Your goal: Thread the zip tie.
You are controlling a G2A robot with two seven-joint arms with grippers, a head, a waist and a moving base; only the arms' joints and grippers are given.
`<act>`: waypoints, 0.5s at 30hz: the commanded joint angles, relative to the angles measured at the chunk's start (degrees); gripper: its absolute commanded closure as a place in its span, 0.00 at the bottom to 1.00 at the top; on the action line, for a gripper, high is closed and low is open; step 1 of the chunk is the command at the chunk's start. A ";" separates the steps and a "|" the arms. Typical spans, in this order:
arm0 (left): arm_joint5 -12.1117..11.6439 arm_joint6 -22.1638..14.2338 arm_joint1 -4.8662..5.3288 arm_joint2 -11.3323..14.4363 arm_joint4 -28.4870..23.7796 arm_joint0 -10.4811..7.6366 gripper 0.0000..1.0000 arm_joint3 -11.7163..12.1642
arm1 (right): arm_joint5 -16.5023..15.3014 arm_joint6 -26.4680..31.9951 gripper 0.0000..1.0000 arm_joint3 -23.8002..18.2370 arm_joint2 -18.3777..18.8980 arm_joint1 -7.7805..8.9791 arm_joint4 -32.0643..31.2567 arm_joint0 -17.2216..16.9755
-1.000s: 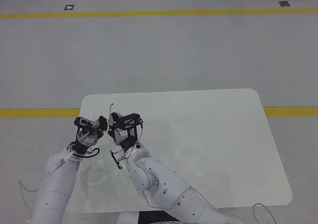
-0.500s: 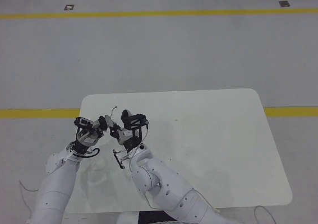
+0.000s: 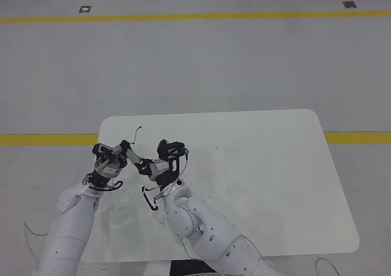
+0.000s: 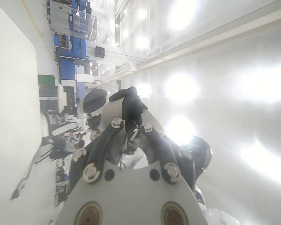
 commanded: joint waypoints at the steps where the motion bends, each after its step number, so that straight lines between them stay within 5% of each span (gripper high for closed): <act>1: 3.13 0.09 0.06 -0.14 -2.20 0.23 1.00 -0.39 | -2.51 0.03 0.00 -0.65 1.36 0.15 4.00 -0.91; 6: 9.64 -0.08 0.35 -0.39 -5.94 0.78 1.00 -0.90 | -14.58 4.13 0.00 -0.58 4.62 0.64 17.71 -2.59; 11: 14.33 -0.78 0.54 -0.03 -8.35 0.88 1.00 -0.80 | -23.42 10.96 0.00 1.27 5.56 0.58 30.62 -2.16; 15: 17.12 -2.08 0.74 0.35 -9.31 1.06 1.00 -1.05 | -24.05 18.29 0.00 1.78 4.93 0.04 45.63 -0.51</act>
